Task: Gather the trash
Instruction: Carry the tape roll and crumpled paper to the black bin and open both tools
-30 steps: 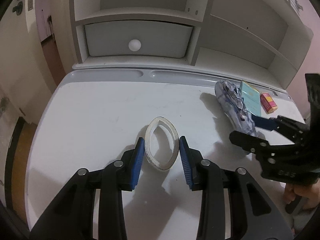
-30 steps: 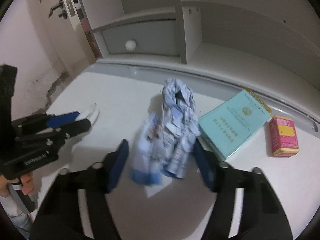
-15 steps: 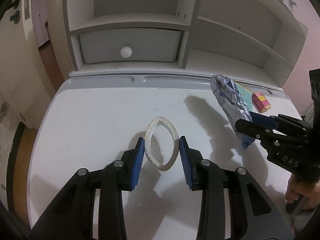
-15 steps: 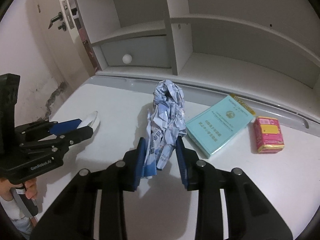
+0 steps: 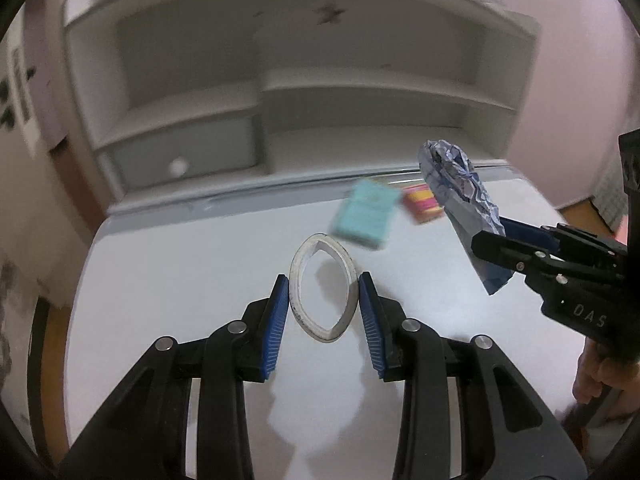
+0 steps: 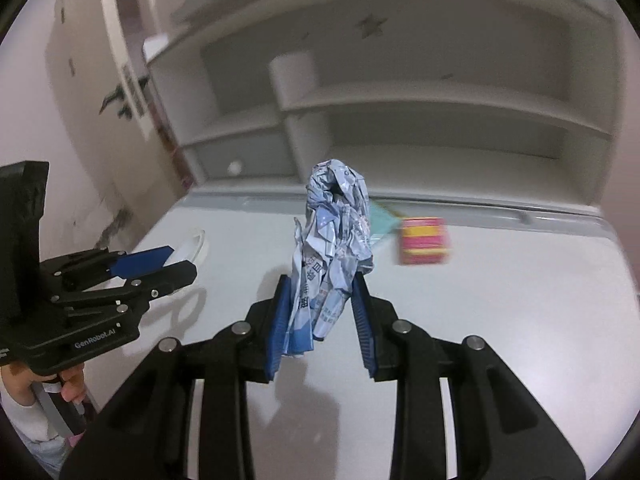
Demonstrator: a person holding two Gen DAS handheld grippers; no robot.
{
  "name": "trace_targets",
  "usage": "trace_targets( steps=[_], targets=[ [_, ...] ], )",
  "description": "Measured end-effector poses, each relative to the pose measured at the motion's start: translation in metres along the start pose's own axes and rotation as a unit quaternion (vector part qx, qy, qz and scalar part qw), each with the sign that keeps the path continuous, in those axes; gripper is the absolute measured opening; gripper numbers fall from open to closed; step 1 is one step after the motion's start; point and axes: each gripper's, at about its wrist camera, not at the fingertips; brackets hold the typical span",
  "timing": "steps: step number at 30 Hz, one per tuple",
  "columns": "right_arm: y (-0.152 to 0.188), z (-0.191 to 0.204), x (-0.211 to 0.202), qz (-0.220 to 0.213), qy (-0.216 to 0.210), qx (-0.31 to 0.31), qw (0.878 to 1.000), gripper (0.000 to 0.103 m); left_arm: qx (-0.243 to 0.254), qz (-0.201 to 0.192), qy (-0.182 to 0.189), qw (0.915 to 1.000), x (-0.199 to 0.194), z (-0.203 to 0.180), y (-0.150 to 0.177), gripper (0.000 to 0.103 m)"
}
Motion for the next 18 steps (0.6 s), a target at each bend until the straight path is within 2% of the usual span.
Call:
trace_targets(
  steps=[4, 6, 7, 10, 11, 13, 14, 16, 18],
  targets=[
    [0.011, -0.047, -0.067, -0.047, 0.031, 0.031, 0.998, 0.031, 0.036, -0.025, 0.032, 0.9985, -0.013, -0.059, -0.018, 0.035],
    [0.020, -0.074, -0.103, -0.069, 0.051, 0.052, 0.995, 0.031, 0.066, -0.039, 0.063, 0.9951, -0.019, -0.103, -0.029, 0.035],
    [0.027, -0.091, -0.123, -0.080, 0.063, 0.063, 0.993, 0.031, 0.080, -0.044, 0.078, 0.9928, -0.022, -0.123, -0.034, 0.035],
    [0.052, -0.141, -0.182, -0.109, 0.107, 0.101, 0.983, 0.031, 0.136, -0.056, 0.142, 0.9788, -0.028, -0.200, -0.043, 0.035],
    [0.062, -0.155, -0.202, -0.116, 0.122, 0.114, 0.979, 0.031, 0.166, -0.061, 0.169, 0.9696, -0.032, -0.239, -0.045, 0.035],
    [0.086, -0.187, -0.241, -0.127, 0.153, 0.145, 0.969, 0.031, 0.202, -0.063, 0.207, 0.9551, -0.036, -0.288, -0.042, 0.035],
    [0.098, -0.202, -0.258, -0.129, 0.165, 0.162, 0.964, 0.031, 0.232, -0.058, 0.243, 0.9399, -0.039, -0.329, -0.038, 0.035],
    [0.128, -0.235, -0.287, -0.125, 0.190, 0.200, 0.953, 0.031, 0.269, -0.044, 0.282, 0.9198, -0.039, -0.377, -0.029, 0.035],
    [0.161, -0.265, -0.306, -0.113, 0.213, 0.235, 0.942, 0.031, 0.319, -0.012, 0.319, 0.8923, -0.036, -0.434, -0.007, 0.035]
  ],
)
Point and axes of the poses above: each gripper's, at about its wrist camera, not at the fingertips, and x roughly the way its jaws point, z to its left, y to its underside, and after that the axes turned 10 degrees about x, right-handed
